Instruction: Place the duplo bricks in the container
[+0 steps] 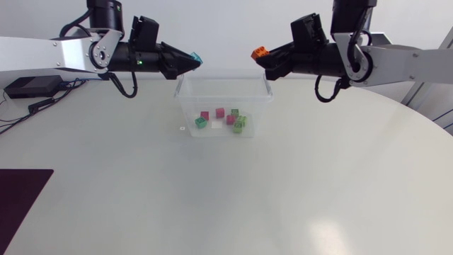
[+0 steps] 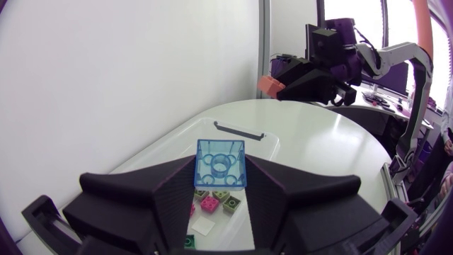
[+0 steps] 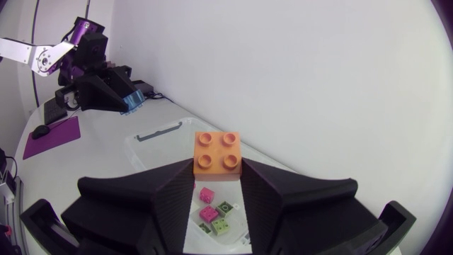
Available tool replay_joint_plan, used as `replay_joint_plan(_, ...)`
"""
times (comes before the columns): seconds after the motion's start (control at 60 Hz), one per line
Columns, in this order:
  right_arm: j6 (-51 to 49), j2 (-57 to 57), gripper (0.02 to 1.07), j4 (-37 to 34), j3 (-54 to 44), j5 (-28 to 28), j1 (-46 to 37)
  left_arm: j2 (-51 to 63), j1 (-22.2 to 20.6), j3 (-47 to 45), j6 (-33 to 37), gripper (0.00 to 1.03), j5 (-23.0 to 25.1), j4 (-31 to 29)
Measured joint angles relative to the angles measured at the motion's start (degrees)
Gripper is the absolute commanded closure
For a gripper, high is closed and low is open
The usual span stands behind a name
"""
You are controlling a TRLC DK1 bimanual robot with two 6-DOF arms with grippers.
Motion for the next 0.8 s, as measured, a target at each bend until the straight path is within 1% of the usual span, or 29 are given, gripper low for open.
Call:
replay_joint_plan(0.15,0.3,5.4,0.85,0.1,4.4,0.3,0.4,5.1,-0.9,4.2,-0.9,0.71,-0.7,0.4)
replay_joint_plan(0.283,0.3,10.1,0.85,-0.1,7.7,1.5,0.8,8.9,-1.6,7.1,-1.3,0.71,-2.9,0.4)
replay_joint_plan(0.4,0.4,13.8,0.85,-1.3,10.8,3.0,1.2,11.3,-2.2,9.7,-1.4,0.71,-5.0,-1.0)
replay_joint_plan(0.467,0.2,15.3,0.83,-3.4,12.6,3.7,1.6,12.6,-2.6,11.7,-1.2,0.70,-6.6,-3.7)
replay_joint_plan(0.483,0.2,15.7,0.80,-4.3,13.0,3.9,1.7,13.1,-2.8,12.7,-1.0,0.69,-7.0,-5.2)
replay_joint_plan(0.517,-0.2,16.4,0.65,-6.3,14.3,4.1,2.0,14.0,-3.0,14.6,-0.8,0.63,-8.1,-8.5)
replay_joint_plan(0.533,-0.3,16.8,0.56,-7.0,14.8,4.2,2.1,14.7,-3.3,15.9,-0.6,0.57,-9.1,-10.3)
replay_joint_plan(0.55,-0.4,17.1,0.44,-7.9,15.4,4.4,2.3,15.3,-3.4,17.1,-0.4,0.48,-9.7,-11.7)
replay_joint_plan(0.583,-0.9,17.6,0.28,-9.1,16.3,4.5,2.6,16.3,-3.7,19.1,-0.1,0.26,-10.7,-14.1)
replay_joint_plan(0.6,-1.0,17.8,0.18,-9.4,16.6,4.7,2.7,16.8,-3.8,20.2,0.1,0.16,-11.4,-15.2)
replay_joint_plan(0.617,-1.2,17.9,0.11,-9.6,16.8,4.7,2.8,17.0,-4.0,20.8,0.2,0.12,-11.8,-15.9)
replay_joint_plan(0.633,-1.3,17.9,0.05,-9.9,16.9,4.9,2.8,17.2,-4.1,21.3,0.2,0.04,-12.2,-16.5)
replay_joint_plan(0.733,-1.6,17.3,0.06,-10.8,16.9,5.1,3.1,17.2,-4.3,22.4,0.4,0.03,-12.9,-18.4)
replay_joint_plan(0.8,-1.6,15.0,0.06,-9.2,15.2,5.5,3.2,16.0,-4.3,21.9,0.4,0.03,-12.4,-17.9)
